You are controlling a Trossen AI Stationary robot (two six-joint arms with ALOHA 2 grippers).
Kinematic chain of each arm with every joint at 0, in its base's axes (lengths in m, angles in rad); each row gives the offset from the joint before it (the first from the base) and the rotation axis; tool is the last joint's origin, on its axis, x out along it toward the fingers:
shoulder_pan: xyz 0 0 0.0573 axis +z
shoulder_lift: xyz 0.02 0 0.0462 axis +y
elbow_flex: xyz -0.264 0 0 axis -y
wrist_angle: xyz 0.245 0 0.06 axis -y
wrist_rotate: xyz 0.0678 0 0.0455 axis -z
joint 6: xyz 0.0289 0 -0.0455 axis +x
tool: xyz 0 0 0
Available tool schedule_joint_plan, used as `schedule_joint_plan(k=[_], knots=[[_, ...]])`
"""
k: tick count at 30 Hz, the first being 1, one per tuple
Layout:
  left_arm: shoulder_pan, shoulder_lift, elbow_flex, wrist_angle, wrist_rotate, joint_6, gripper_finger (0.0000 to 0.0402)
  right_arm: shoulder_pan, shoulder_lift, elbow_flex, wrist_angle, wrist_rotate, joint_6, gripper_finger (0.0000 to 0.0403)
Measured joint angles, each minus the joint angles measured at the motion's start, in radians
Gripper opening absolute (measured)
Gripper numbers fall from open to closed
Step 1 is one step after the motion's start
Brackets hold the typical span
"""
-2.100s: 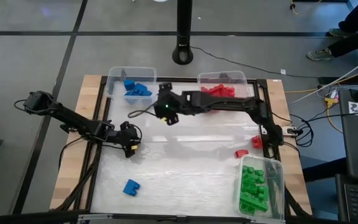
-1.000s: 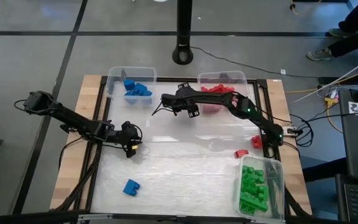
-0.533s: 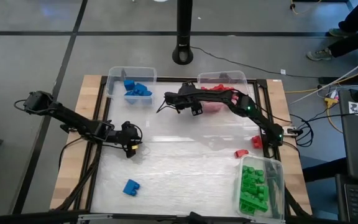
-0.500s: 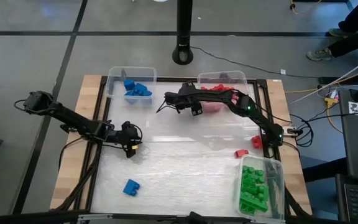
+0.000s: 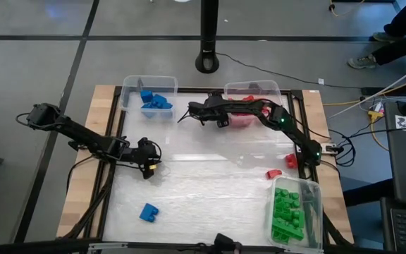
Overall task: Sort blocks
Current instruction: Put the blue game piece into the top left transparent bin
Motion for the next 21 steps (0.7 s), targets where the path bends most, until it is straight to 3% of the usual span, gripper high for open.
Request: schedule_joint_plan(k=[6,21], knots=[[0.000,0.000,0.000,0.000,0.000,0.012,0.0086,-0.006,0.000,-0.022,0.063,-0.005,-0.053,0.0294],[0.000,0.000,-0.001,0.000,0.000,0.010,0.0086,-0.004,-0.001,-0.027,0.076,-0.021,-0.141,0.0055]])
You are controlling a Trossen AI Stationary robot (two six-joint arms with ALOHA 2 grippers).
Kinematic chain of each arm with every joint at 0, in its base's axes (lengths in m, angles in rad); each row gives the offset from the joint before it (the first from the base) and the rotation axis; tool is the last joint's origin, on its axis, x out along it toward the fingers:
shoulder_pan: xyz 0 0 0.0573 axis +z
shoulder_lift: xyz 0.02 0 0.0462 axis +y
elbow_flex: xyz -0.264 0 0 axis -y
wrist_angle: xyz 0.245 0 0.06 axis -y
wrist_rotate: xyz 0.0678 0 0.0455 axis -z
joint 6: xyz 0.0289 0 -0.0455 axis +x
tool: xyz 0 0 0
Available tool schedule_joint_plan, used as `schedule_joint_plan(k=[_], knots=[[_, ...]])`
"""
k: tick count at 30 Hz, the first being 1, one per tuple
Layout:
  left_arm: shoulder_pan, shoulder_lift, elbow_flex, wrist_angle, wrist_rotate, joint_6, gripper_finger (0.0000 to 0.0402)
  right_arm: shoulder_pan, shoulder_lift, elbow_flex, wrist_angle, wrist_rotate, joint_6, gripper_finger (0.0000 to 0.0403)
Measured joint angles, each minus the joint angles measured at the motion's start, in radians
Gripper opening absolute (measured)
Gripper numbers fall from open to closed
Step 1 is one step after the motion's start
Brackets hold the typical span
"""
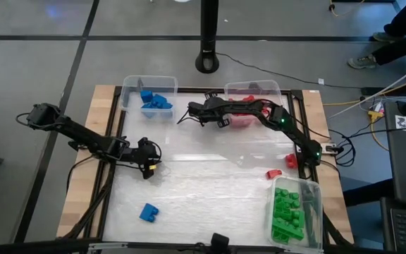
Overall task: Sort blocks
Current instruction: Put the blue game piece into the top left transparent bin
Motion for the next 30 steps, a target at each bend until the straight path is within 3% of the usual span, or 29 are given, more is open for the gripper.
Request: schedule_joint_plan(k=[4,9,15,21,30], knots=[[0.000,0.000,0.000,0.000,0.000,0.000,0.0086,0.008,-0.002,0.002,-0.003,0.000,-0.017,0.0015],[0.000,0.000,0.000,0.000,0.000,0.000,0.0086,0.032,-0.003,0.044,-0.070,-0.034,-0.018,0.0020],[0.000,0.000,0.000,0.000,0.000,0.007,0.0086,0.093,-0.003,0.180,-0.108,-0.108,-0.023,0.0010],[0.000,0.000,0.000,0.000,0.000,0.006,0.0086,0.154,-0.004,0.402,-0.158,-0.146,-0.055,0.0009],[0.000,0.000,0.000,0.000,0.000,0.006,0.0086,0.176,-0.118,0.377,0.131,-0.173,-0.125,0.0011]])
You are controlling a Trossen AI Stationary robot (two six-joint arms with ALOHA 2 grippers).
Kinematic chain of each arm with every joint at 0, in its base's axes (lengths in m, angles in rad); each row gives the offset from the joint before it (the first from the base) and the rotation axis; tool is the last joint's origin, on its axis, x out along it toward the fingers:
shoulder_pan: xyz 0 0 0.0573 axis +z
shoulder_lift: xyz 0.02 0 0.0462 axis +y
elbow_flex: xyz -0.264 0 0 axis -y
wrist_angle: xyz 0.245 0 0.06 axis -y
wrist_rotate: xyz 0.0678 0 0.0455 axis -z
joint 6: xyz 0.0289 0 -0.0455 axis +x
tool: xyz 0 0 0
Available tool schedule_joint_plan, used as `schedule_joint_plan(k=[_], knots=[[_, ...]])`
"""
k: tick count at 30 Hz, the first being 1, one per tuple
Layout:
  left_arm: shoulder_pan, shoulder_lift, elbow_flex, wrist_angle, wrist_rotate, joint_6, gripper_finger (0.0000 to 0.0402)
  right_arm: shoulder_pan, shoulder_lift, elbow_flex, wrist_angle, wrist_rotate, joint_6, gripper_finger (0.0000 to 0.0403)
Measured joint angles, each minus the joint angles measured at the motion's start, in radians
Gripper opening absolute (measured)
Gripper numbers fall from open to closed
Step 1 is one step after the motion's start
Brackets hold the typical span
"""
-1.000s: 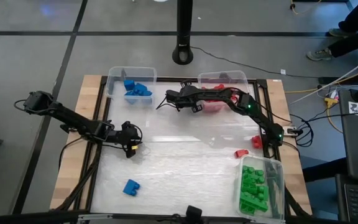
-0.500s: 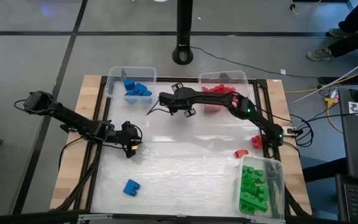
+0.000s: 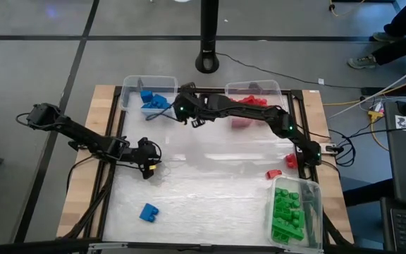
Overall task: Sort blocks
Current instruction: Put the blue game piece into the top left transparent bin
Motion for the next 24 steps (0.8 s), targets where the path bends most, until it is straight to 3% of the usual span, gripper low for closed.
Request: schedule_joint_plan(k=[9,16,20,24], knots=[[0.000,0.000,0.000,0.000,0.000,-0.003,0.0086,-0.042,0.028,-0.003,0.433,-0.151,-0.055,0.0014],[0.000,0.001,0.000,-0.001,0.000,-0.008,0.0086,-0.096,0.105,-0.002,0.714,-0.310,0.005,0.0030],[-0.005,0.001,0.000,-0.003,0.002,-0.011,0.0086,-0.111,0.155,-0.004,0.758,-0.392,0.012,0.0067],[-0.006,0.000,0.000,-0.003,0.002,-0.010,0.0086,-0.111,0.163,-0.005,0.749,-0.424,0.053,0.0140]])
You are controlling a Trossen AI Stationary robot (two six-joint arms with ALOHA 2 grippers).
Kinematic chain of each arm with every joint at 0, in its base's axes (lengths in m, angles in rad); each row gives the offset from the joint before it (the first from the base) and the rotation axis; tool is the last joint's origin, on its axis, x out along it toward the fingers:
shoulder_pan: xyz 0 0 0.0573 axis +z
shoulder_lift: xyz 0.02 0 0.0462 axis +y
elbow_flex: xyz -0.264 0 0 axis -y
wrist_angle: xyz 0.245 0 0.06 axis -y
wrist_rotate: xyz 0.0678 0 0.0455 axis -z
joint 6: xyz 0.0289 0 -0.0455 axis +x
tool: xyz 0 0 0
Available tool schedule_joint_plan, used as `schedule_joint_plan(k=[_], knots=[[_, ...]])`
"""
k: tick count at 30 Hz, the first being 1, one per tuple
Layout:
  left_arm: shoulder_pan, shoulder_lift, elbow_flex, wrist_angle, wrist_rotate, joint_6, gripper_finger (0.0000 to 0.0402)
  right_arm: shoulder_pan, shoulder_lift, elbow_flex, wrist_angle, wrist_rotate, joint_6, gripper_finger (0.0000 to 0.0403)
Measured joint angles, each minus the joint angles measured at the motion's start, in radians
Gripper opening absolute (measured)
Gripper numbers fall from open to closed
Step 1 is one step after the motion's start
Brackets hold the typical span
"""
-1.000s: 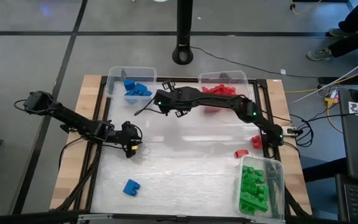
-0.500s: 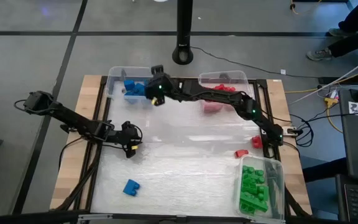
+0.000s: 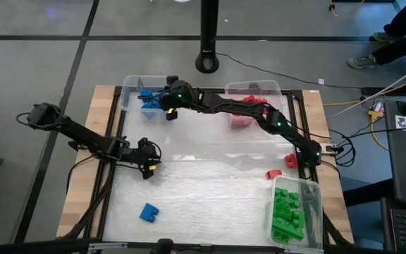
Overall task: Sort blocks
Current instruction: Put the blue game piece into the top left transparent bin
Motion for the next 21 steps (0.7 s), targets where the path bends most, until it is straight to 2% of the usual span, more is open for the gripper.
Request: schedule_joint_plan(k=[4,8,12,21], knots=[[0.000,0.000,0.000,-0.001,0.002,0.000,0.0086,0.001,-0.014,0.000,-0.091,0.049,-0.001,0.0216],[0.000,0.000,0.000,0.000,0.002,0.002,0.0086,0.001,-0.050,0.003,-0.109,0.050,-0.001,0.0260],[0.000,0.000,0.000,0.000,0.002,0.000,0.0086,0.001,-0.049,0.002,-0.139,0.111,-0.031,0.0272],[0.000,0.000,0.000,0.000,0.003,-0.015,0.0086,0.001,-0.047,0.001,-0.264,0.143,-0.055,0.0260]])
